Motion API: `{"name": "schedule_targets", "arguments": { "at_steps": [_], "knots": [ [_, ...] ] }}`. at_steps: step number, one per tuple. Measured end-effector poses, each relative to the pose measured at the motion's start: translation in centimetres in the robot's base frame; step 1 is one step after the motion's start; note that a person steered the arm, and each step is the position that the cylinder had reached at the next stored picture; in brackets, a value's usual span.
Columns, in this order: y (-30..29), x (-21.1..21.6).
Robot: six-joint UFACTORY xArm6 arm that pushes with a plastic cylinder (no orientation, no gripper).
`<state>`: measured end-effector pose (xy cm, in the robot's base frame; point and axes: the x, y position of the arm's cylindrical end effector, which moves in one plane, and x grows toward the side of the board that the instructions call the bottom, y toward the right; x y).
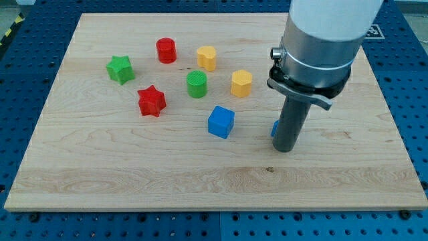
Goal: Move the blue triangle towards the yellow hexagon
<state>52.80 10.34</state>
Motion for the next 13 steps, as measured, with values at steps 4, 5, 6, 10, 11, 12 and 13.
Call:
{"name": "schedule_targets", "arguments": {
  "at_steps": [4, 5, 6, 10, 11, 12, 13],
  "knots": [
    [-1.1, -2.1],
    [-0.2, -1.0],
    [2.9, 0.1],
    [3.7, -1.8],
    [1.5, -2.6],
    [-0.7, -3.4],
    [-2.0, -3.8]
  ]
}}
